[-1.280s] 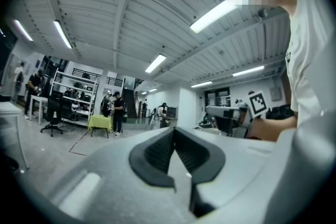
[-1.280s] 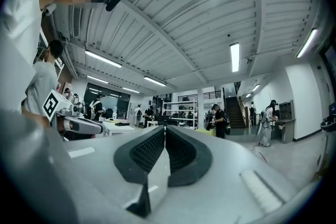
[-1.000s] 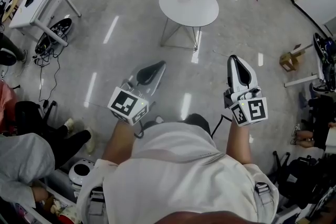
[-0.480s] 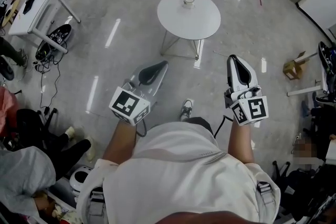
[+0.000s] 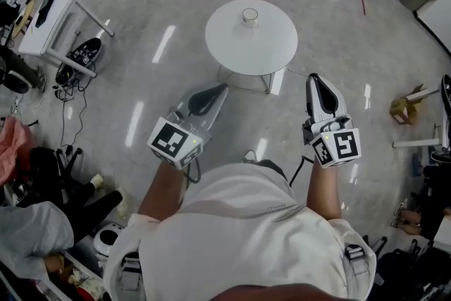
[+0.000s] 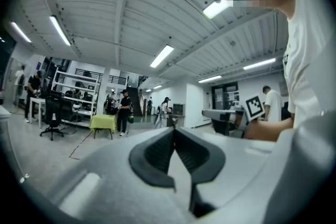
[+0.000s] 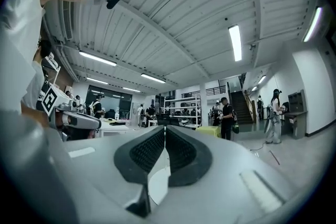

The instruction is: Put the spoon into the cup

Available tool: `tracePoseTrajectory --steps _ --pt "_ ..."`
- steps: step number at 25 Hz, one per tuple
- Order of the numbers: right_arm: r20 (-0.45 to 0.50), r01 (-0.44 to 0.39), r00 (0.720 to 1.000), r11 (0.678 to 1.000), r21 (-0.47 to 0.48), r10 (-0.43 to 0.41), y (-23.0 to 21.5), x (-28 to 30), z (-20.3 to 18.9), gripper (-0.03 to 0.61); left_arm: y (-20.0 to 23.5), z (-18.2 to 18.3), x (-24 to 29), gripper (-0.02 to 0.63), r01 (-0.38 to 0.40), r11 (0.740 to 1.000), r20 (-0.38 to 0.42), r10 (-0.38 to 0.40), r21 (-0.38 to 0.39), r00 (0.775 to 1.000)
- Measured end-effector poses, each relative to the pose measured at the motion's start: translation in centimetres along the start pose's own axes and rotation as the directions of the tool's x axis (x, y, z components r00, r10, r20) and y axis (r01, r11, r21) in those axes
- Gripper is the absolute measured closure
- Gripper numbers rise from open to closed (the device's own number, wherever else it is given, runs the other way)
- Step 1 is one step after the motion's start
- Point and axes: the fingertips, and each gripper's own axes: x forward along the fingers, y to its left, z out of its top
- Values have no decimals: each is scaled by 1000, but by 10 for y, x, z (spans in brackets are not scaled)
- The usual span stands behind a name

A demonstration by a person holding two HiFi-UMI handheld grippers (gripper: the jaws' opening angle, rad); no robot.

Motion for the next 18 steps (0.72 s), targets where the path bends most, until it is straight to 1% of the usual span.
tracePoseTrajectory --steps 3,6,8,14,16,18 --pt "-5 -8 1000 1000 28 8 -44 11 -14 568 0 1 48 614 11 1000 -11 -11 19 1000" --pt "-17 -11 1000 998 57 12 -83 24 -29 568 6 -4 88 614 -4 999 -36 5 39 999" --pt "-25 -4 1000 997 75 6 -105 36 -36 568 12 -7 109 614 -5 999 -46 7 36 999" --pt "-70 -18 997 996 92 24 -135 81 -63 568 53 -18 151 614 -24 1000 -55 24 -3 998" --pt "-85 -18 996 996 86 25 -138 106 -71 568 77 -26 159 614 -23 1000 -65 22 -6 998" --pt "-97 -16 995 998 68 23 -137 138 -74 568 110 -35 164 614 -25 1000 -76 24 -11 997"
